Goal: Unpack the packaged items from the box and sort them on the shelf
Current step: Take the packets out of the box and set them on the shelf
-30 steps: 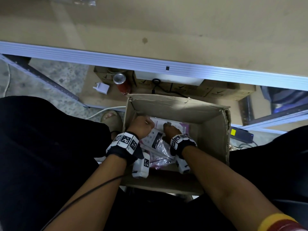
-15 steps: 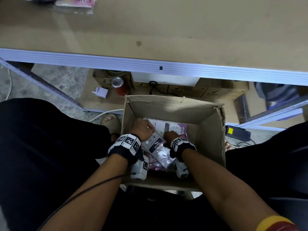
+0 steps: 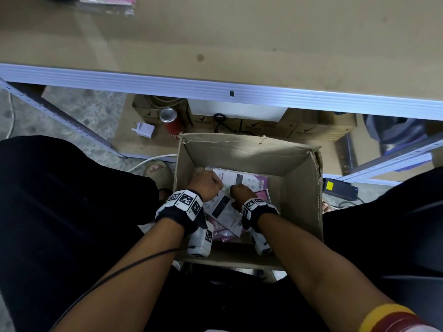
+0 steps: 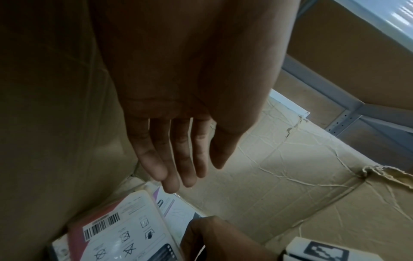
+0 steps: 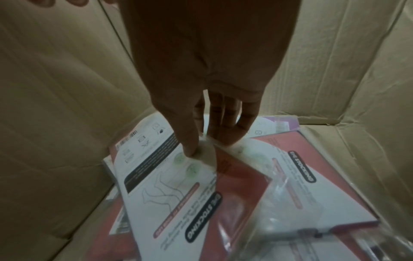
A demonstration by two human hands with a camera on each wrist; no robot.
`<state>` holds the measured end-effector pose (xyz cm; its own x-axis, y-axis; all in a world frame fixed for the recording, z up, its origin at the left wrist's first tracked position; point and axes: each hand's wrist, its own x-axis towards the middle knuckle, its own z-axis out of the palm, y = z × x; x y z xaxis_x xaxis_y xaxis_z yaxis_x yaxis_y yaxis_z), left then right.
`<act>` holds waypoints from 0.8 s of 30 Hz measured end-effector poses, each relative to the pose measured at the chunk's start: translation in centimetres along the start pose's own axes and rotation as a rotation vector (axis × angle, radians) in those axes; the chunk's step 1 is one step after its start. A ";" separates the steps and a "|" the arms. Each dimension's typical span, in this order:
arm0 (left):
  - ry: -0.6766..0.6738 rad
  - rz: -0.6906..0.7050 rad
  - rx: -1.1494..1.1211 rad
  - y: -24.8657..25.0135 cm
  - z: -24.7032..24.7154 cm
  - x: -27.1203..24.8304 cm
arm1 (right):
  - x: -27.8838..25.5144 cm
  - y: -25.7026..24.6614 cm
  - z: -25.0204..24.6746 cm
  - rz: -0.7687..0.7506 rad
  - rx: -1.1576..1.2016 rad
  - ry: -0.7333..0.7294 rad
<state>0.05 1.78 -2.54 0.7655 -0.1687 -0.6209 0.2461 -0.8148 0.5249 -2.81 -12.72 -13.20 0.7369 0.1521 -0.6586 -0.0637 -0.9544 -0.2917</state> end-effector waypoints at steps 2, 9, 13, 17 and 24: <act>0.007 0.007 0.010 0.2 0.1 0.2 | -0.1 0.1 -0.2 0.006 0.027 0.006; 0.008 0.034 0.046 0.9 0.4 0.8 | -1.1 1.0 -3.1 0.017 0.095 -0.081; -0.061 0.026 0.243 0.7 2.2 1.7 | -2.0 2.4 -8.2 0.014 0.088 -0.055; -0.231 0.010 0.407 -0.8 5.5 3.2 | -3.4 3.1 -11.0 -0.004 0.073 0.021; -0.292 0.097 0.687 -2.0 9.6 5.5 | -6.8 3.6 -12.9 -0.007 -0.050 0.158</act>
<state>-1.92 -2.87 -12.57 0.5525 -0.3202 -0.7696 -0.3140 -0.9352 0.1636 0.65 -20.50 -0.80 0.8340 0.1205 -0.5385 -0.0276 -0.9656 -0.2587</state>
